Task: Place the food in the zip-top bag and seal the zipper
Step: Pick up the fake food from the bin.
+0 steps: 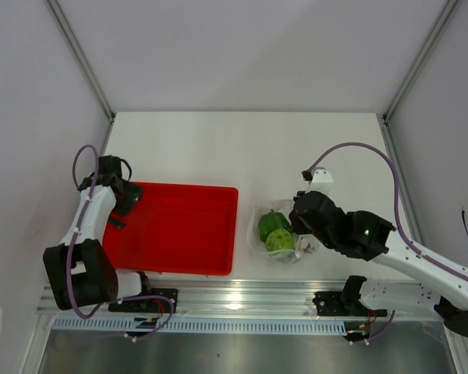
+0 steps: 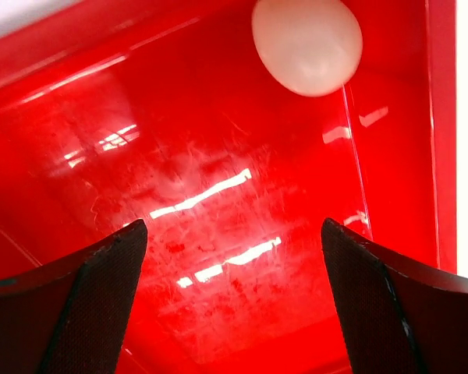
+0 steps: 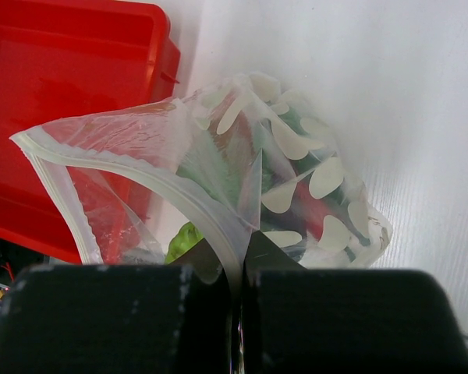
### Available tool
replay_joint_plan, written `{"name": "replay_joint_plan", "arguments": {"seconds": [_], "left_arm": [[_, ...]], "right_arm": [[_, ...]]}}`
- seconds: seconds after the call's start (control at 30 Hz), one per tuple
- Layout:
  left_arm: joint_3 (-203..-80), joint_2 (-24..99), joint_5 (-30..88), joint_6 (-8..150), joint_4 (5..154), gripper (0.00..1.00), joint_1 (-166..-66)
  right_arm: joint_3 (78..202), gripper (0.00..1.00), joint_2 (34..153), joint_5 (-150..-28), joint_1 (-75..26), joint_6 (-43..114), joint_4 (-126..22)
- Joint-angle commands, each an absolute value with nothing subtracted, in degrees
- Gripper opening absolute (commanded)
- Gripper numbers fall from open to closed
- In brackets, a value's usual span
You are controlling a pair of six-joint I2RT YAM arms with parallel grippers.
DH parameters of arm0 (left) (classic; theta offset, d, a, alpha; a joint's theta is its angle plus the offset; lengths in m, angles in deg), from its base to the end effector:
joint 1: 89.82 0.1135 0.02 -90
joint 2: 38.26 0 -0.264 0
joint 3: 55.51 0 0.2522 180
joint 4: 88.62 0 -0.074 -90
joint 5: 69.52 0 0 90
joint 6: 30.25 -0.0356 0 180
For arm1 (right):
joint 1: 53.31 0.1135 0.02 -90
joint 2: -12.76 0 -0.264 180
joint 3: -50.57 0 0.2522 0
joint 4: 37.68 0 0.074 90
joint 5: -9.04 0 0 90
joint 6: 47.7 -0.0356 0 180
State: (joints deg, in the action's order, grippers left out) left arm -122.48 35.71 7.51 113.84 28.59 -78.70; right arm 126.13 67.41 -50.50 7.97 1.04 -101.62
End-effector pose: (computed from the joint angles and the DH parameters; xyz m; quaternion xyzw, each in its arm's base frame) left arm 0.2290 0.0532 0.2345 -0.5438 0.8134 0.0396 0.2029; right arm 0.1020 0.1486 0.3474 -0.0507 0.8897 0.1492 0.4285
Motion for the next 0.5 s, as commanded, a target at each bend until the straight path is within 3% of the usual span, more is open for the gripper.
{"name": "replay_joint_plan", "arguments": {"seconds": [0.0, 0.47], "left_arm": [[-122.4, 36.2, 5.4, 115.9, 30.2, 0.93, -76.9], [-126.3, 47.2, 0.1, 116.4, 31.9, 0.92, -72.4]], "right_arm": [[126.2, 0.00, 66.2, -50.3, 7.9, 1.2, -99.3], [126.2, 0.00, 66.5, -50.3, 7.8, 1.4, -99.1]]}}
